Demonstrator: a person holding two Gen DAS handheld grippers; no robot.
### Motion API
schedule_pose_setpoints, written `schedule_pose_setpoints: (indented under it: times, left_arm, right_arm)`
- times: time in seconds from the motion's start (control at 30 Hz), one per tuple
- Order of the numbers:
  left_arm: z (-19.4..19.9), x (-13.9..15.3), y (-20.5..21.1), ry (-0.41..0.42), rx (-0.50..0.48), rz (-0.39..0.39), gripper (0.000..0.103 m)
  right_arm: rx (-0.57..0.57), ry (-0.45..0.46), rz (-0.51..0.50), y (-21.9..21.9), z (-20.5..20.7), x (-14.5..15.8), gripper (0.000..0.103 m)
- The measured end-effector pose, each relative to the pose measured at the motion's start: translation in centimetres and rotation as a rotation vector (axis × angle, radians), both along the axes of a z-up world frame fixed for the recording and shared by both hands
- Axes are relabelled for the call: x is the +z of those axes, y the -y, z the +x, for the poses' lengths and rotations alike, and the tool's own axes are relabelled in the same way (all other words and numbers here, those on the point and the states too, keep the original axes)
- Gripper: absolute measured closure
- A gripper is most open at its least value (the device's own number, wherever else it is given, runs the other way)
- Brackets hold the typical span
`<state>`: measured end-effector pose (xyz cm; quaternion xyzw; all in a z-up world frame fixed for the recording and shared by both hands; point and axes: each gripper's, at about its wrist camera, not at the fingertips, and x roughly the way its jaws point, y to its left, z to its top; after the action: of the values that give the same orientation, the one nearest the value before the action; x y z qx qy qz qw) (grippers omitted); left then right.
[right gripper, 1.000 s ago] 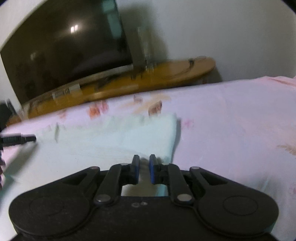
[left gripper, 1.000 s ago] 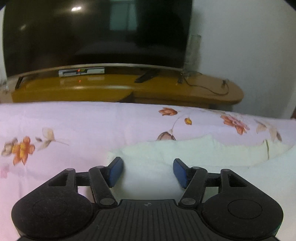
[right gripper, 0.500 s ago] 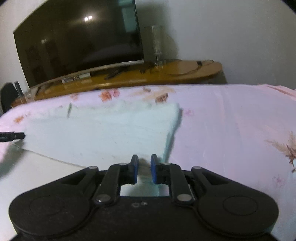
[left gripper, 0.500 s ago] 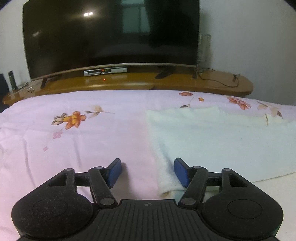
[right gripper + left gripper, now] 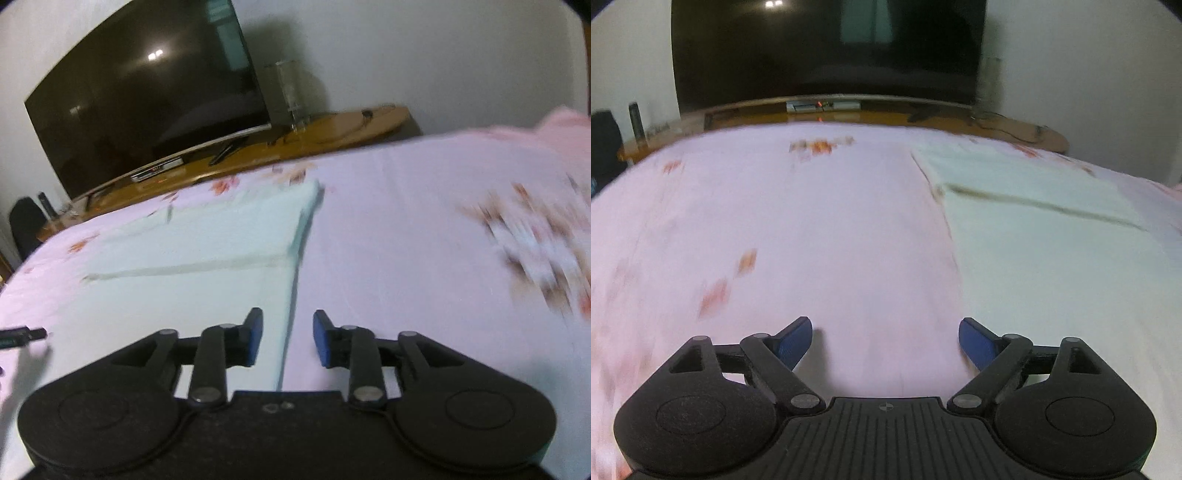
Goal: Fold small clothes
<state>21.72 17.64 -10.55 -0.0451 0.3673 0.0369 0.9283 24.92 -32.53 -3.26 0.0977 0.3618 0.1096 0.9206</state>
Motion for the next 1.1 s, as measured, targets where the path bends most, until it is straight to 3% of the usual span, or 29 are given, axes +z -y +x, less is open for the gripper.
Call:
schedule_pose_setpoints:
  times: [0.17, 0.2, 0.23, 0.3, 0.47, 0.7, 0.8, 0.9, 0.93, 1.1]
  left_arm:
    - [-7.4, 0.0, 0.3, -0.032, -0.024, -0.113, 0.017]
    - [-8.4, -0.2, 0.4, -0.033, -0.029, -0.14, 0.021]
    - [-9.3, -0.4, 0.5, -0.039, -0.032, -0.165, 0.032]
    - [-10.6, -0.9, 0.5, -0.052, -0.031, -0.221, 0.037]
    - [-12.9, -1.7, -1.1, -0.082, -0.01, -0.488, 0.037]
    - [-13.2, -4.0, -3.0, -0.113, 0.033, -0.773, 0.037]
    - [-13.3, -4.7, -2.8, -0.118, 0.031, -0.827, 0.039]
    - [-13.6, -5.8, -2.5, -0.138, 0.039, -0.87, 0.062]
    - [-13.7, -6.1, -2.5, -0.141, 0.047, -0.883, 0.065]
    - [-14.3, -6.8, -2.7, -0.117, 0.063, -0.933, 0.065]
  right_arm:
    - [-0.025, -0.065, 0.057, 0.7, -9.1, -0.4, 0.059]
    - [-0.031, -0.074, 0.083, 0.7, -10.6, -0.4, 0.059]
    - [-0.04, -0.083, 0.111, 0.8, -12.0, -0.6, 0.056]
    - [-0.055, -0.106, 0.165, 0.7, -14.1, -1.1, 0.054]
    - [-0.095, -0.193, 0.306, 0.8, -17.6, -3.0, 0.054]
    - [-0.178, -0.247, 0.533, 2.2, -18.9, -5.7, 0.056]
    - [-0.158, -0.263, 0.596, 2.1, -18.0, -6.2, 0.057]
    - [-0.132, -0.271, 0.597, 1.4, -17.3, -6.3, 0.059]
    - [-0.128, -0.273, 0.601, 1.3, -17.2, -6.3, 0.06]
    - [-0.106, -0.301, 0.631, 0.3, -16.2, -7.0, 0.08]
